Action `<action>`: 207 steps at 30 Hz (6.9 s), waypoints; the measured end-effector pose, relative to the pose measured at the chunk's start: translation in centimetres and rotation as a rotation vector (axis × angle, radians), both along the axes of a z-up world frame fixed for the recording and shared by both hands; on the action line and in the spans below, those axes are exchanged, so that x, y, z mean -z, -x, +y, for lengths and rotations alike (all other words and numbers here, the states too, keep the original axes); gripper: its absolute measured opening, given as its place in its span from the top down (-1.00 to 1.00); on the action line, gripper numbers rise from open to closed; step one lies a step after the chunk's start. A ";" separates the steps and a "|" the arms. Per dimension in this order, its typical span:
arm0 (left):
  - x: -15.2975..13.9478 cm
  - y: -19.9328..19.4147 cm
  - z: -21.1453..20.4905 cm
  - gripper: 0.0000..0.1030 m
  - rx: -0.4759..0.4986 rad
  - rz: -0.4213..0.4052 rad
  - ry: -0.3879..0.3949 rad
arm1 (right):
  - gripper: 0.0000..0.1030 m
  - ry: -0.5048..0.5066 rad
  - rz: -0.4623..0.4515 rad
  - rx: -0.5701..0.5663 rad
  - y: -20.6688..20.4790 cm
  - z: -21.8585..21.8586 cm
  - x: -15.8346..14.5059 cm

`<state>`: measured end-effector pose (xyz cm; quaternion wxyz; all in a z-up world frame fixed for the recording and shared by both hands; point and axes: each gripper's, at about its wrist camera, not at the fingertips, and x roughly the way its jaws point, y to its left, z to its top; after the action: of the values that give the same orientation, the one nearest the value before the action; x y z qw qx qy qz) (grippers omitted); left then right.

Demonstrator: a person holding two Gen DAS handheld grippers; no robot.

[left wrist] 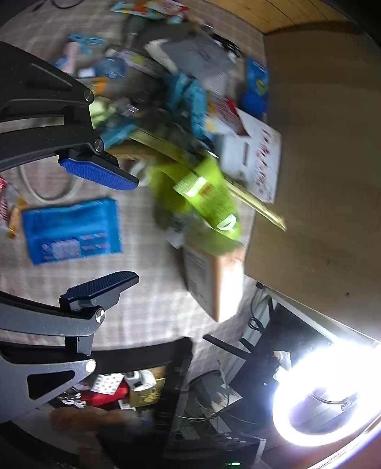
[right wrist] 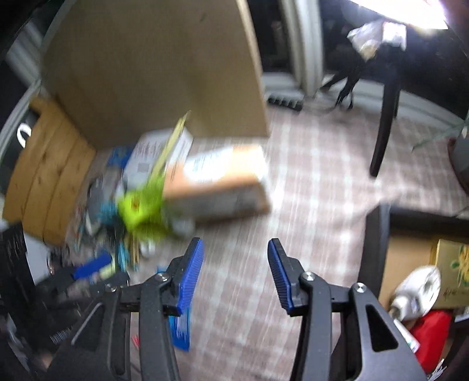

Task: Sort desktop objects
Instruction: 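Move both tools back toward the pile, then reach both open tools into the pile toward the coffee-mate packets, then grasp the white lotion tube with the teal cap using the right tool, then carry the white tube to the tray and open the right tool, then move both tools back to the pile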

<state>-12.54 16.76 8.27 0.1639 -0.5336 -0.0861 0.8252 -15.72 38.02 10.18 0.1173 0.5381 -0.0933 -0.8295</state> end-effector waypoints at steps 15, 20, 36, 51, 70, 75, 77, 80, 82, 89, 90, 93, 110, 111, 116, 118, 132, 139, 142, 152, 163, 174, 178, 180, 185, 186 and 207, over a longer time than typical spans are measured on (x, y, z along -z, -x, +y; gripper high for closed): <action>0.5 3.1 -3.4 -0.06 -0.079 -0.012 -0.016 | 0.13 -0.005 0.007 0.004 9.4 -3.3 0.2; -1.3 3.0 -9.6 -0.06 -0.194 0.012 -0.013 | 0.13 0.025 0.002 -0.100 9.1 -6.5 -0.4; -2.7 -2.3 -20.9 -0.08 -0.371 0.016 -0.064 | 0.13 -0.043 -0.064 -0.430 9.2 -25.8 2.3; -2.6 -7.7 -26.4 -0.09 -0.470 0.015 -0.074 | 0.02 -0.051 -0.206 -0.603 7.3 -30.5 7.4; -0.7 -6.6 -15.6 -0.09 -0.242 -0.025 -0.081 | 0.05 -0.234 -0.273 -0.523 -6.2 -12.1 9.7; 0.5 -5.7 -12.5 -0.09 -0.195 -0.049 -0.088 | 0.10 -0.118 -0.212 -0.451 -5.8 -9.9 6.7; 0.9 -5.1 -11.3 -0.09 -0.177 -0.053 -0.087 | 0.10 -0.055 -0.159 -0.432 -4.9 -10.0 4.8; 1.7 -4.0 -9.7 -0.09 -0.147 -0.064 -0.107 | 0.11 -0.008 -0.123 -0.424 -3.2 -11.1 3.4; 2.2 -3.4 -8.9 -0.09 -0.138 -0.078 -0.117 | 0.21 0.026 -0.137 -0.425 -1.8 -12.7 3.5; 3.3 -1.8 -7.6 -0.09 -0.124 -0.095 -0.108 | 0.34 -0.030 -0.205 -0.399 1.7 -14.4 6.8; 3.5 -1.6 -7.6 -0.09 -0.123 -0.100 -0.109 | 0.34 -0.050 -0.195 -0.381 2.1 -14.5 7.0; 4.1 -1.2 -7.5 -0.09 -0.123 -0.110 -0.115 | 0.35 -0.027 -0.213 -0.338 3.2 -13.7 7.1; 5.2 -0.1 -6.0 -0.07 -0.073 -0.121 -0.093 | 0.32 0.119 -0.311 -0.380 3.2 -14.8 8.3; 5.4 0.1 -5.8 -0.07 -0.069 -0.123 -0.092 | 0.30 0.133 -0.320 -0.372 3.4 -14.8 8.4; 6.0 0.8 -5.3 -0.08 -0.058 -0.130 -0.108 | 0.20 0.207 -0.378 -0.355 3.1 -15.1 9.5; 6.0 1.0 -5.1 -0.10 -0.048 -0.123 -0.101 | 0.20 0.198 -0.372 -0.372 2.4 -15.0 8.9; 4.4 -0.7 -4.5 -0.15 -0.002 -0.065 -0.098 | 0.23 0.270 -0.369 -0.351 0.1 -15.3 8.3; 3.2 -2.3 -3.2 -0.08 0.025 -0.069 -0.136 | 0.31 0.304 -0.363 -0.331 -1.5 -13.8 6.9; 2.6 -3.2 -2.4 -0.09 0.043 -0.057 -0.139 | 0.31 0.316 -0.359 -0.321 -2.6 -13.5 6.6; -0.4 -4.6 3.0 -0.07 0.123 -0.021 -0.204 | 0.33 0.372 -0.295 -0.206 -5.5 -6.6 3.8; -3.4 -7.5 14.5 -0.06 0.342 -0.012 -0.234 | 0.33 0.429 -0.212 0.022 -10.6 6.4 0.9; -4.6 -13.5 28.5 -0.08 0.624 -0.037 -0.261 | 0.34 0.450 -0.161 0.304 -19.5 21.0 0.1; -4.8 -15.4 32.6 -0.07 0.694 -0.049 -0.265 | 0.34 0.451 -0.157 0.386 -22.1 25.0 0.0; -5.0 -16.2 34.0 -0.06 0.721 -0.052 -0.264 | 0.34 0.443 -0.154 0.419 -23.1 26.6 0.0; -5.7 -17.8 36.3 -0.15 0.767 -0.024 -0.218 | 0.23 0.346 -0.127 0.442 -24.8 28.7 -1.2; -5.8 -18.0 36.2 -0.15 0.761 -0.010 -0.205 | 0.15 0.266 -0.101 0.461 -25.0 28.9 -1.8; -6.4 -11.6 17.2 -0.11 0.382 0.042 -0.132 | -0.17 0.085 0.061 0.245 -19.7 18.2 -5.1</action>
<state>-0.99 33.95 14.71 0.3538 -0.5109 -0.0337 0.7827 3.98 56.24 15.29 0.0405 0.4919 -0.1897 -0.8488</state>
